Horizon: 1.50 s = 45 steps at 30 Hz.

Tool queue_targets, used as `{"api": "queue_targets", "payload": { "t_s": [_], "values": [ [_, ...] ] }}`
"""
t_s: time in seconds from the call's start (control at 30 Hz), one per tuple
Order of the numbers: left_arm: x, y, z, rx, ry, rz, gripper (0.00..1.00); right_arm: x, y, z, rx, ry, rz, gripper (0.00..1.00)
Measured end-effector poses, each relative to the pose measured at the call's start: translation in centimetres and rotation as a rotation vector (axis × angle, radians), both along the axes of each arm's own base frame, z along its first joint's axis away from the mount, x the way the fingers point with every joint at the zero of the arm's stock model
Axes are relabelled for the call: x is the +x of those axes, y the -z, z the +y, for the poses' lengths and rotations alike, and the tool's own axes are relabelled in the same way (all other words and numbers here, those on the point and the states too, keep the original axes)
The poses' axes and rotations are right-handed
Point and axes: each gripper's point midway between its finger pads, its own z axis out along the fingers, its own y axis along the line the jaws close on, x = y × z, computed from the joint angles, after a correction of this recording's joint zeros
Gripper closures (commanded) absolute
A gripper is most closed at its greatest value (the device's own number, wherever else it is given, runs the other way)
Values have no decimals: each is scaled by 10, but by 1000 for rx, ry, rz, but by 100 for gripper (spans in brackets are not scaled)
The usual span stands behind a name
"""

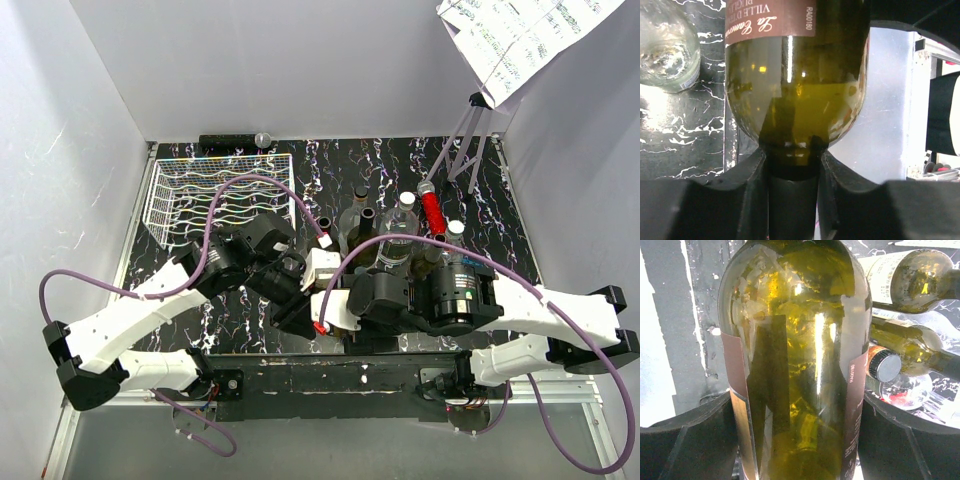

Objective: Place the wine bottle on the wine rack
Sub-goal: Pick up the wine bottle from the center of the board.

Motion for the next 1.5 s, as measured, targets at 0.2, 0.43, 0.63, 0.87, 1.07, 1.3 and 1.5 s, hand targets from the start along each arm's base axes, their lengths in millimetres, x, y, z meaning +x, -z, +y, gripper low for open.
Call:
{"api": "queue_targets", "payload": {
  "t_s": [0.2, 0.43, 0.63, 0.87, 1.07, 1.3, 1.5],
  "values": [
    [3, -1, 1, 0, -14, -17, 83, 3, -2, 1, 7, 0, -21, 99],
    [5, 0, 4, 2, -33, -45, 100, 5, -2, 5, 37, -6, -37, 99],
    [9, 0, 6, 3, -51, -73, 48, 5, -3, 8, 65, -2, -34, 99],
    [15, -1, 5, 2, -74, -101, 52, 4, -5, 7, 82, -2, -31, 99],
    [16, 0, 6, 2, -77, -110, 45, 4, -6, 7, 86, 0, -29, 99],
    [12, -2, 6, -11, -51, -105, 97, 5, -6, 9, 103, 4, -32, 99],
    [8, -4, 8, -16, -39, -102, 100, 3, -9, 9, 129, -11, -37, 99]
  ]
}}
